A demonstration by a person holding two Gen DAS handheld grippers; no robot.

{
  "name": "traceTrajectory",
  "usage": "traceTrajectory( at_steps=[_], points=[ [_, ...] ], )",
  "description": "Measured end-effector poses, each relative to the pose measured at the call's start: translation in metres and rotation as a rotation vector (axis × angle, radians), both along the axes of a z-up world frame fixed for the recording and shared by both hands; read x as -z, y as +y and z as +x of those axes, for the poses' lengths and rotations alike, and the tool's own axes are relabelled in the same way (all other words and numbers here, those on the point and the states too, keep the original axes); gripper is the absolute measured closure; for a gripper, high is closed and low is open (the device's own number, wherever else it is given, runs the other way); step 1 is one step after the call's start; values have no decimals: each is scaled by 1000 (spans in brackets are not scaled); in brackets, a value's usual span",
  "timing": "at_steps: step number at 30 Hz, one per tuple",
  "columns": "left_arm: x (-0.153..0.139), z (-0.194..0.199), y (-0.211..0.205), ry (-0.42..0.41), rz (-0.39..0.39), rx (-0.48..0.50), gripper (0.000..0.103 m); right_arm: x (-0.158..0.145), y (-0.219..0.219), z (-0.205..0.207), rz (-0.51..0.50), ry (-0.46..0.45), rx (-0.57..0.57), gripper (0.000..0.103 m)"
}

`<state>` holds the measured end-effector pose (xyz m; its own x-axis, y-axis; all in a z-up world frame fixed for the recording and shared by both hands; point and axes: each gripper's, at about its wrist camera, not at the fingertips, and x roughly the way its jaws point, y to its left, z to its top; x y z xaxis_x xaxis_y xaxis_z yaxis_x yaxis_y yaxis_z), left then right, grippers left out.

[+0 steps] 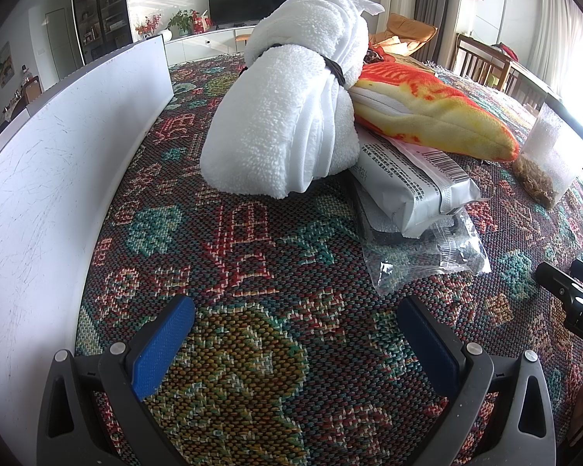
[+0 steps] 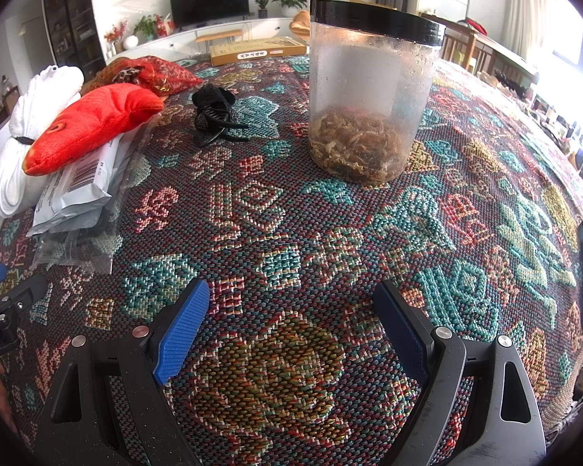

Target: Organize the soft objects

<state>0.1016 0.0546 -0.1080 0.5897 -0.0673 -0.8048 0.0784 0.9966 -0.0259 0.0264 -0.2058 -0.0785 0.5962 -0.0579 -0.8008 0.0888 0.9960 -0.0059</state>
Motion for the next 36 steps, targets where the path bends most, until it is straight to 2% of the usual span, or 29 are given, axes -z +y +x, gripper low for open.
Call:
traceTrajectory(
  at_steps=[24,26,29,30,34,36],
  points=[
    [-2,-2,1,15,-5,10,0,0,0,-1,0,-1,-2,14],
    [-11,-9,9,15,-47,-1,0,0,0,-1,-1,-1,-1,14],
    [-40,-18,22,-43,-130,8,0,0,0,-1,-1,-1,-1,14],
    [-51,-16,24,-67,-132,19,0,0,0,-1,-1,-1,-2,14],
    [-88,17,14,-143,19,26,0,0,0,-2,1,-1,-3,14],
    [-91,46,13,-110,41,45,0,-3,-2,-2,24,-2,-11,14]
  ],
)
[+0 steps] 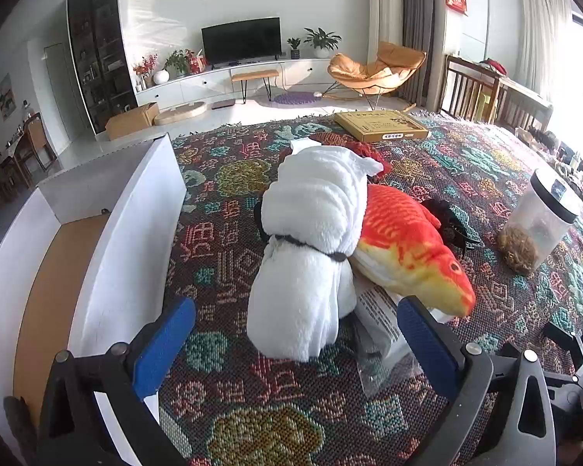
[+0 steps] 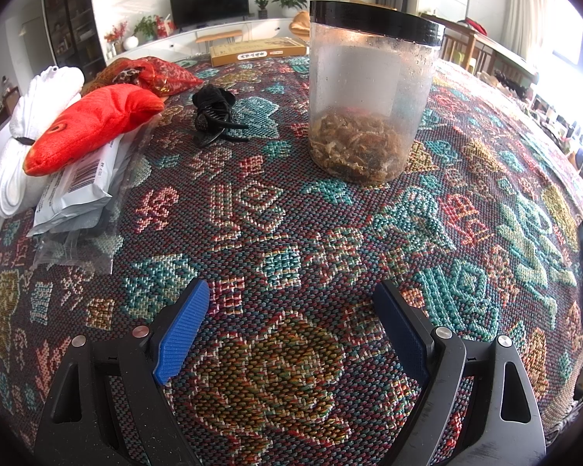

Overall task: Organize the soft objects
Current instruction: 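Grasp the white towel bundle with the left tool while the right tool grasps the red fish plush, then carry both items into the white box and open both tools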

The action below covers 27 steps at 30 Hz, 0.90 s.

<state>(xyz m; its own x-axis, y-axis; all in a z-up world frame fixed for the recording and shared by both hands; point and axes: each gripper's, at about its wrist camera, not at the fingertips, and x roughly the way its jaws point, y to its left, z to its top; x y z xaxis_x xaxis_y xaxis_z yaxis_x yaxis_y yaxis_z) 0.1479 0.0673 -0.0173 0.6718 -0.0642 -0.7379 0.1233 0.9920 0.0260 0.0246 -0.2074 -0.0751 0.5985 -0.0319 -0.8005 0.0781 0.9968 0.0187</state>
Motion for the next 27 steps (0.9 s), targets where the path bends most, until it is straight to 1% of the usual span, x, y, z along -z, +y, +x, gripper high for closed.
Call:
traceTrajectory(
  at_steps=[1,3,4,5,6,7,8,9,11,13,15,16,17,18,20,22,25,27],
  points=[
    [2,16,1,29,-8,9,0,-4,-4,-2,56,-13,-10,15],
    [13,44,4,109,-50,25,0,-19,-16,-8,246,-82,-51,15],
    [21,53,3,151,-74,31,2,-28,-19,-8,311,-111,-61,15],
    [25,59,7,182,-107,35,8,-37,-18,-4,352,-122,-73,15],
    [26,61,11,193,-161,47,35,-47,-13,6,392,-119,-105,15],
    [26,59,14,201,-199,50,57,-57,-4,19,431,-113,-152,15],
    [24,57,17,201,-203,43,57,-66,6,35,451,-105,-195,15],
    [20,52,19,180,-195,35,61,-73,19,53,451,-85,-229,15],
    [13,38,21,163,-183,20,62,-79,45,88,427,-36,-262,18],
    [2,20,26,141,-200,1,63,-76,71,117,412,6,-291,18],
    [-11,3,33,120,-222,-20,63,-59,100,141,361,121,-371,18],
    [-17,-6,38,112,-239,-28,63,-52,111,145,305,160,-404,29],
    [-23,-14,43,104,-256,-34,63,-49,115,143,260,180,-421,78],
    [-31,-22,49,90,-269,-39,62,-53,109,137,276,162,-409,78],
    [-45,-38,62,54,-284,-46,62,-66,86,118,360,141,-370,82],
    [-57,-53,78,27,-302,-51,62,-86,61,92,448,89,-354,82],
    [-73,-70,105,4,-331,-69,62,-114,36,59,508,26,-344,82],
    [-81,-80,124,-10,-331,-93,62,-133,35,46,527,-4,-350,82]
  ],
)
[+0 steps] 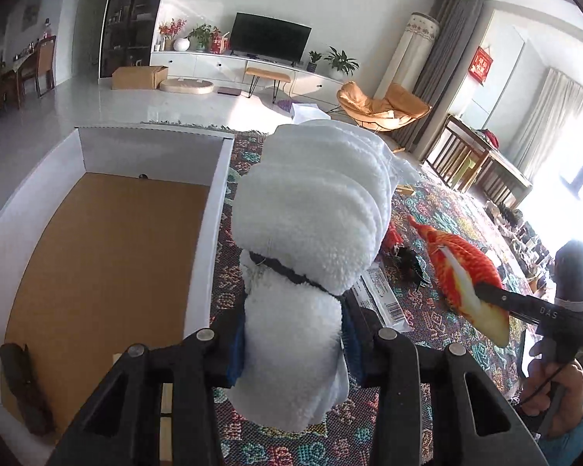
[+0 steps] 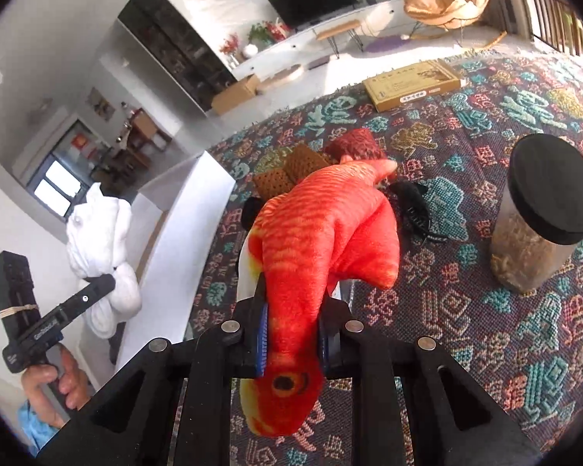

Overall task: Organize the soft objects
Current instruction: 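Carry both items into the white box and open both tools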

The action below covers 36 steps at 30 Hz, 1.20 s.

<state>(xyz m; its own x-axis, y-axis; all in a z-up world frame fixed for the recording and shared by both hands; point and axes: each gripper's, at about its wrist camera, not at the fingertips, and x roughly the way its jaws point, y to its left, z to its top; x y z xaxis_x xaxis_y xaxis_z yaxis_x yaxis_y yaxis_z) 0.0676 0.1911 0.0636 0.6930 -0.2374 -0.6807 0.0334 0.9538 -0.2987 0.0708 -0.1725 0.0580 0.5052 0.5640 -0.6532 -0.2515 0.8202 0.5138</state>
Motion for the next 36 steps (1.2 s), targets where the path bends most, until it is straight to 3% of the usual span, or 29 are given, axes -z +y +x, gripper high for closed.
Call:
traceTrajectory(
  at_steps=[4,9,11,12,13,14,15,18,21,24,28,32,36],
  points=[
    [-9,-23,43,-8,72,-85,62,-44,39,-22,89,-68,-109,82],
    [-1,-53,112,43,129,-232,60,-81,151,-51,192,-111,-329,82],
    [5,-63,133,67,184,-302,53,-79,202,-52,196,-110,-395,73],
    [9,-66,143,81,217,-340,40,-74,227,-52,173,-112,-420,56],
    [12,-71,152,90,246,-377,20,-67,247,-48,152,-94,-451,46],
    [15,-75,158,89,272,-416,12,-60,261,-45,130,-76,-465,36],
    [15,-80,163,77,292,-451,8,-53,267,-45,99,-72,-464,37],
    [17,-91,164,44,285,-460,8,-34,247,-44,50,-105,-426,35],
    [16,-89,143,16,260,-403,8,-7,202,-48,-76,-141,-313,34],
    [7,-78,91,-37,235,-262,8,29,142,-50,-249,-155,-137,34],
    [-4,-61,-6,-85,220,-29,7,82,60,-45,-428,-88,82,34],
    [30,-40,-83,-14,166,125,4,111,8,-44,-493,-33,210,34],
    [92,-12,-120,93,181,127,4,126,-12,-47,-515,-29,265,34]
  ],
)
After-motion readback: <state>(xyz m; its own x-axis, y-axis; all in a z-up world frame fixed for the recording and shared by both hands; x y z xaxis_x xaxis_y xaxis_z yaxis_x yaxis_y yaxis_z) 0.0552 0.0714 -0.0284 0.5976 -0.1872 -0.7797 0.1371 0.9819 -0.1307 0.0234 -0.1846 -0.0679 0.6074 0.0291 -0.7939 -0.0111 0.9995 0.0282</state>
